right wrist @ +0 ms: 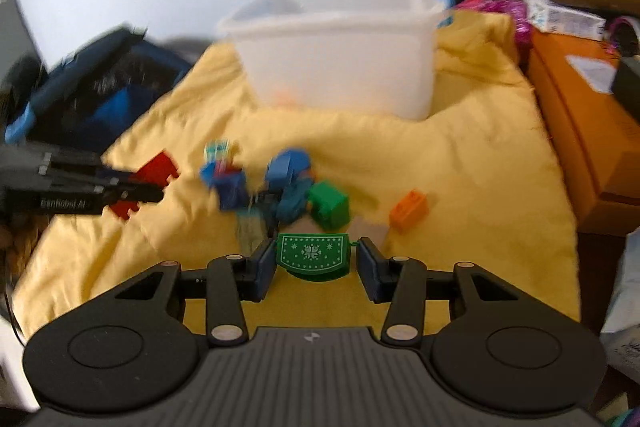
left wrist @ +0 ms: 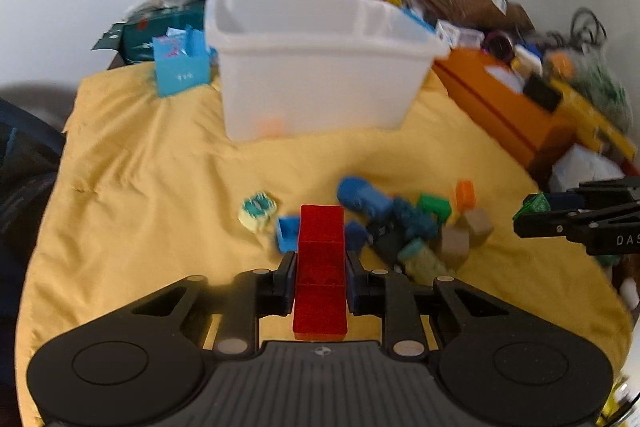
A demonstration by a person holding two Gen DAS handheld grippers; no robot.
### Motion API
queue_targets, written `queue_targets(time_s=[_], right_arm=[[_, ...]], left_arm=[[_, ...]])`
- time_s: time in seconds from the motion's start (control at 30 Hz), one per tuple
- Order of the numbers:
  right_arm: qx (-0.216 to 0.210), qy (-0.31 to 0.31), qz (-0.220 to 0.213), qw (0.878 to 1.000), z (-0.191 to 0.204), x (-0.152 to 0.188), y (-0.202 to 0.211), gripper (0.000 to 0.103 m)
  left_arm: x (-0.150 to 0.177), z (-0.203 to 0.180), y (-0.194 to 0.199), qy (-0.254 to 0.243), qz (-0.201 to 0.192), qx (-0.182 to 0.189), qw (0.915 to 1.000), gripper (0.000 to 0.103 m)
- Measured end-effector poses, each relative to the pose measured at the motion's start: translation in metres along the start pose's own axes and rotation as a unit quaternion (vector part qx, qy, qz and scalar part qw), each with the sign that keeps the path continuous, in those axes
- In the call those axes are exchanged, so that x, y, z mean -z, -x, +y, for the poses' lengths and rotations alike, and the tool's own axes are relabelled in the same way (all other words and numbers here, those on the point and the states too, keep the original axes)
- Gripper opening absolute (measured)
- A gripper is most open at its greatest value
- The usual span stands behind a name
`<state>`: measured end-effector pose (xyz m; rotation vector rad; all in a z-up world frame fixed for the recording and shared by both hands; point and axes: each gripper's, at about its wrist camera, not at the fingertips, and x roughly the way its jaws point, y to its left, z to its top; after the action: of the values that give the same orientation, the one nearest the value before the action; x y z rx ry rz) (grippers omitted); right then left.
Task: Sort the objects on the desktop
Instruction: 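Grasp the long red brick with the left tool while the right tool grasps the green patterned block, then carry the red brick and green block over the white bin and open both tools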
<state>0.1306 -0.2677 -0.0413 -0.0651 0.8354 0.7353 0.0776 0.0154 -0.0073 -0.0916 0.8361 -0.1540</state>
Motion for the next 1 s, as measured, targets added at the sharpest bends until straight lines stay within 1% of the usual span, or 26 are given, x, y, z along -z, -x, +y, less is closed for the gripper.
queue_targets(time_s=[0.1, 0.2, 0.33, 0.4, 0.47, 0.57, 0.83, 1.0], right_arm=[[0.001, -0.019, -0.020, 1.000, -0.005, -0.021, 0.009, 0.048], [0.001, -0.024, -0.042, 0.999, -0.006, -0.045, 0.019, 0.048], [0.000, -0.030, -0.057, 0.998, -0.007, -0.074, 0.027, 0.048], [0.000, -0.025, -0.061, 0.998, -0.007, -0.087, 0.029, 0.048], [0.000, -0.019, -0.065, 0.998, -0.006, -0.101, 0.030, 0.048], [-0.003, -0.014, -0.065, 0.998, -0.009, -0.123, 0.033, 0.048], [0.000, 0.008, -0.077, 0.997, -0.008, -0.174, 0.041, 0.048], [-0.001, 0.017, -0.080, 0.997, -0.005, -0.196, 0.038, 0.048]], left_arm=[[-0.022, 0.003, 0.009, 0.004, -0.009, -0.003, 0.9999, 0.027], [-0.045, 0.006, 0.018, 0.012, -0.022, -0.002, 0.9997, 0.027], [-0.073, 0.010, 0.026, 0.021, -0.029, 0.008, 0.9993, 0.027], [-0.087, 0.011, 0.029, 0.018, -0.027, 0.009, 0.9994, 0.027], [-0.101, 0.010, 0.030, 0.006, -0.022, 0.004, 0.9997, 0.027], [-0.117, 0.013, 0.032, -0.004, -0.024, -0.002, 0.9997, 0.027], [-0.160, 0.024, 0.032, 0.013, -0.028, 0.002, 0.9995, 0.027], [-0.182, 0.025, 0.028, 0.012, -0.028, 0.003, 0.9995, 0.027]])
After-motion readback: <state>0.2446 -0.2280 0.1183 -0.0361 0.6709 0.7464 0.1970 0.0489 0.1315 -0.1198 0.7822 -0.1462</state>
